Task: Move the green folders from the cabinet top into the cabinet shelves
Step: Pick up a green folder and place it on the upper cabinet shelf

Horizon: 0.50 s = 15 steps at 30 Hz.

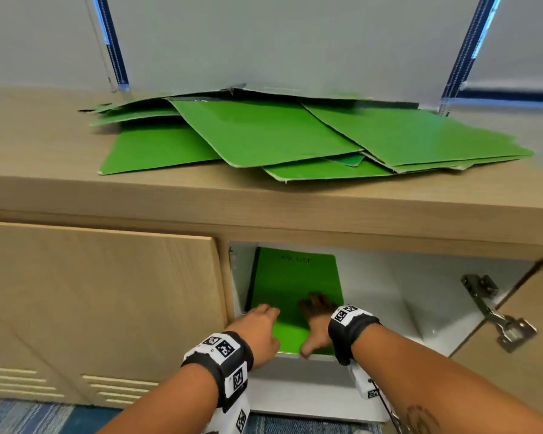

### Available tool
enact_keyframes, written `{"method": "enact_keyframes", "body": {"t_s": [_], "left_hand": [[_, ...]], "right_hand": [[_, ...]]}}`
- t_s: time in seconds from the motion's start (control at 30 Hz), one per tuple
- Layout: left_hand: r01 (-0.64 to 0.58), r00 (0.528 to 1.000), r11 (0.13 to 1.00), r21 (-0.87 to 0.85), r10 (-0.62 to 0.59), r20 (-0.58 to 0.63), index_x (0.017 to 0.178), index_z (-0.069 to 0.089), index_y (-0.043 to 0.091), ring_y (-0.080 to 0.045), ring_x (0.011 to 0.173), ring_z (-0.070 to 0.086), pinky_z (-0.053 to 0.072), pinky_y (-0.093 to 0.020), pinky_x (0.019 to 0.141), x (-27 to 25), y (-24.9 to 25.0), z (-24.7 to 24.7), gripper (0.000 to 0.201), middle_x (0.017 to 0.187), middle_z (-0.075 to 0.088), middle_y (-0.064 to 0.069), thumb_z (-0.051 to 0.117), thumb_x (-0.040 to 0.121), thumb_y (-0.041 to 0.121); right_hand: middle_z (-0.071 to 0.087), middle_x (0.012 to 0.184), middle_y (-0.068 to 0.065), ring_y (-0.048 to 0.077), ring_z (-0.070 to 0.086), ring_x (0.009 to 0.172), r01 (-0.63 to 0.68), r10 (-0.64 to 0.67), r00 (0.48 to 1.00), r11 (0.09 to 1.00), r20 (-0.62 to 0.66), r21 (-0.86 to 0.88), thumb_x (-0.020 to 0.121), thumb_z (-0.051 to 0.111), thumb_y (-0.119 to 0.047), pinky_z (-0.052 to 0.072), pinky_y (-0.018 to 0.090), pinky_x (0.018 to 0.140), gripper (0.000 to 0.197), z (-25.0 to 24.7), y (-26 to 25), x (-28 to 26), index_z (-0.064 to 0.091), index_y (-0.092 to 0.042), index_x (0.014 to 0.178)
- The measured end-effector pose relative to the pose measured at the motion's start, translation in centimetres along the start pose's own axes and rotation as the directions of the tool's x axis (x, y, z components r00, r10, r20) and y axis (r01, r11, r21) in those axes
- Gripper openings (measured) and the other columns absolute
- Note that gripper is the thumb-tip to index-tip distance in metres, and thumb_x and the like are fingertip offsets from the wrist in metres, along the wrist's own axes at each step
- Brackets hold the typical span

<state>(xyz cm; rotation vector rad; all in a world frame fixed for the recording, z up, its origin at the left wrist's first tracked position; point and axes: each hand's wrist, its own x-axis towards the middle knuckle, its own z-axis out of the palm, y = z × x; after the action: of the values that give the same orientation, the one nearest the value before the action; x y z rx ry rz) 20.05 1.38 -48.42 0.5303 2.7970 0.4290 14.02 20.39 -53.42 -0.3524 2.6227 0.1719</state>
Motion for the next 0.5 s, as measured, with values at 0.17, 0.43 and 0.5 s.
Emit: {"method": "enact_keyframes", "body": {"t_s": [0.17, 0.43, 0.5], "left_hand": [[0.009, 1.000, 1.000, -0.006, -0.009, 0.020, 0.148, 0.029, 0.018, -0.022, 0.136, 0.039, 0.034, -0.032, 0.111, -0.5, 0.2, -0.4, 0.064, 0.152, 0.030, -0.003, 0.051, 0.088, 0.023], [-0.090, 0.981, 0.994, 0.054, 0.098, -0.167, 0.140, 0.040, 0.020, -0.026, 0.119, 0.054, 0.046, -0.038, 0.098, -2.2, 3.0, -6.3, 0.053, 0.135, 0.050, -0.008, 0.049, 0.089, 0.030], [-0.103, 0.967, 0.992, 0.078, 0.118, -0.224, 0.130, 0.047, 0.018, -0.028, 0.111, 0.057, 0.049, -0.039, 0.091, -3.2, 4.2, -8.7, 0.043, 0.125, 0.055, -0.009, 0.049, 0.089, 0.031]], "right_hand": [[-0.003, 0.162, 0.012, 0.035, 0.002, 0.149, 0.027, -0.026, 0.999, 0.998, -0.019, 0.049, 0.059, 0.071, -0.071, 0.019, 0.049, 0.118, 0.126, -0.6, -0.6, -1.4, 0.004, -0.021, 0.154], [0.028, 0.154, 0.008, 0.027, 0.036, 0.137, 0.230, -0.138, 0.912, 0.952, -0.387, 0.203, 0.088, 0.060, -0.043, 0.038, 0.032, 0.105, 0.073, -10.4, -2.6, -11.6, 0.027, -0.021, 0.149], [0.048, 0.138, 0.007, 0.026, 0.052, 0.122, 0.278, -0.165, 0.863, 0.944, -0.478, 0.176, 0.088, 0.059, -0.038, 0.045, 0.031, 0.094, 0.058, -13.0, -3.2, -14.6, 0.039, -0.023, 0.140]]}}
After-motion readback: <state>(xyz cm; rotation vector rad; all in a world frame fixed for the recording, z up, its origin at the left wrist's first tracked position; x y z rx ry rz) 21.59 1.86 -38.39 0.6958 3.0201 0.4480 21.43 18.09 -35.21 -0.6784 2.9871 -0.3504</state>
